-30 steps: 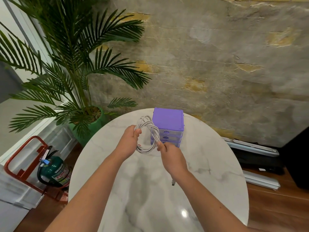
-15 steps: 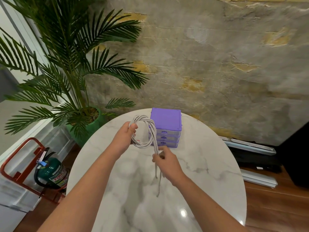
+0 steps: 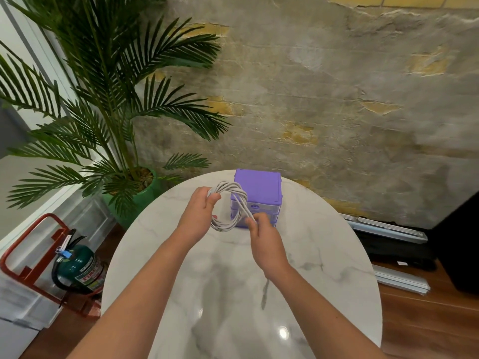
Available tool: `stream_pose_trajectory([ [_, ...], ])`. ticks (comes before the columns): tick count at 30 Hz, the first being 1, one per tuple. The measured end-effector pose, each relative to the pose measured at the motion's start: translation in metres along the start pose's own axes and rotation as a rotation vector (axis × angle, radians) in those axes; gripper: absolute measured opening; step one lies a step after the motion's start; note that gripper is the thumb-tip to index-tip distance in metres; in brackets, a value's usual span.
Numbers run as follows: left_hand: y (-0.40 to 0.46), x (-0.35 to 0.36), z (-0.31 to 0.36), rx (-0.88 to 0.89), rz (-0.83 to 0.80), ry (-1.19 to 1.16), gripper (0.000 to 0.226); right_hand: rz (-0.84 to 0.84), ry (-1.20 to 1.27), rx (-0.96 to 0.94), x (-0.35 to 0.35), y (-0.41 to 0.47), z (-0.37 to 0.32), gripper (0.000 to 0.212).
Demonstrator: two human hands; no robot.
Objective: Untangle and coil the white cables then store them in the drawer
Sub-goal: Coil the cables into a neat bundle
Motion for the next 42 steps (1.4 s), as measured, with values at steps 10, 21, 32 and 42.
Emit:
stream_pose_trajectory([
  [10,-0.01,-0.001,-0.007,-0.146,-0.473,-0.069,0.035,0.081,0.241,0.075,-0.019,0.006,0.007,0.011],
  [21,-0.016,0.012,-0.005,-0.32,-0.069,-0.471,0.058,0.02,0.202,0.097,-0.01,0.005,-0.007,0.023],
  [32,-0.012,-0.001,0.003,-0.18,0.095,-0.447,0.055,-0.052,0.002,-0.12,-0.01,-0.001,-0.014,0.034],
  [42,-0.022,0.009,0.008,-0.257,-0.016,-0.563,0.05,-0.07,-0.059,-0.074,-0.018,0.014,-0.014,0.039],
])
Point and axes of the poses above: each hand's wrist, its own y-axis towards the middle knuckle, its own x-axis out of the palm, z = x × y, the point moved 5 cm from there along y, towards the middle knuckle, and after that the axes turned 9 degrees about -x, right-handed, at the moved point
